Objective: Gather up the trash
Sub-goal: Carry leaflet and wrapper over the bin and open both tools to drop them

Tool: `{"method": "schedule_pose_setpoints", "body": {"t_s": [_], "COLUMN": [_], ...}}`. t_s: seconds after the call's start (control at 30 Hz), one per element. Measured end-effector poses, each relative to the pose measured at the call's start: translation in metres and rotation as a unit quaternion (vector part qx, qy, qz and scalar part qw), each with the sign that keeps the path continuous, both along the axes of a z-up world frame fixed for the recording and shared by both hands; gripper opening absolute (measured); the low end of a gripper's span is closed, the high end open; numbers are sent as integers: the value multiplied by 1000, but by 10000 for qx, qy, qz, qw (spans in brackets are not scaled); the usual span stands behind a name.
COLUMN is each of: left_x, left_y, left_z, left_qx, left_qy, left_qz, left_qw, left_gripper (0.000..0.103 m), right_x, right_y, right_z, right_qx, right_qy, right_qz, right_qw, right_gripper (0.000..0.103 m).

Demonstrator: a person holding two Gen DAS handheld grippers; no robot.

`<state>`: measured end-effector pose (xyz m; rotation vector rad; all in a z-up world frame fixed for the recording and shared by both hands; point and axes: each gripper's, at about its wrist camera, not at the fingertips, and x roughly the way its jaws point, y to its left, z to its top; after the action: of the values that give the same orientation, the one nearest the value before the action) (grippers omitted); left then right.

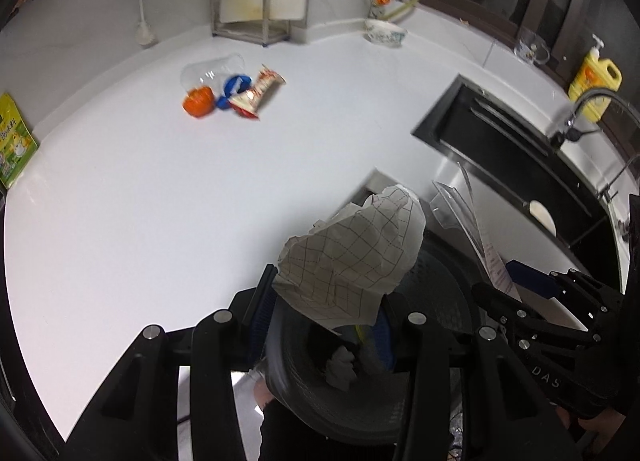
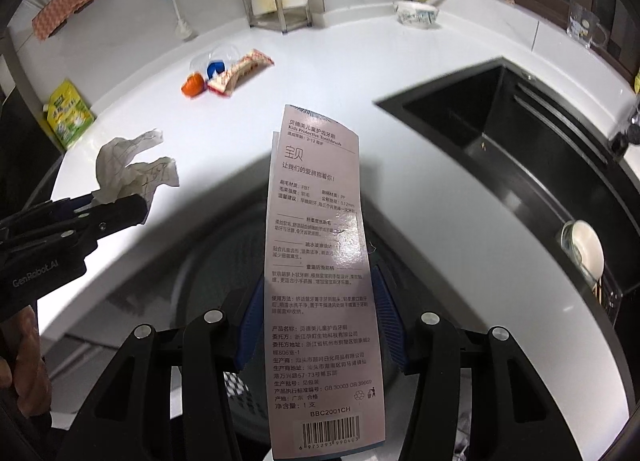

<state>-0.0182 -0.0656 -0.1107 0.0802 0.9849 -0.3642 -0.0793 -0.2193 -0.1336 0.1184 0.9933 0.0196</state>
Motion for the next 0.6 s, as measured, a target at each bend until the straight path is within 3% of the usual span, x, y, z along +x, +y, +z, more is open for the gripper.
{"method": "schedule_pose_setpoints", "body": {"t_s": [0.27, 0.6], "left_x": [-25, -26], "left_y": [-19, -27], "left_z": [-28, -54], "left_qx": [151, 257], "left_qy": [278, 581], "left_qz": [-27, 124], "left_qw": [9995, 9979], "left_gripper": [43, 45], "right_x": [-23, -16], "right_y": [-4, -7], "right_z": [-24, -52], "right_qx": [41, 193], "right_qy": [338, 851], "right_qz": [247, 415], "right_qw": [9991, 9953], "right_gripper": [50, 50]}}
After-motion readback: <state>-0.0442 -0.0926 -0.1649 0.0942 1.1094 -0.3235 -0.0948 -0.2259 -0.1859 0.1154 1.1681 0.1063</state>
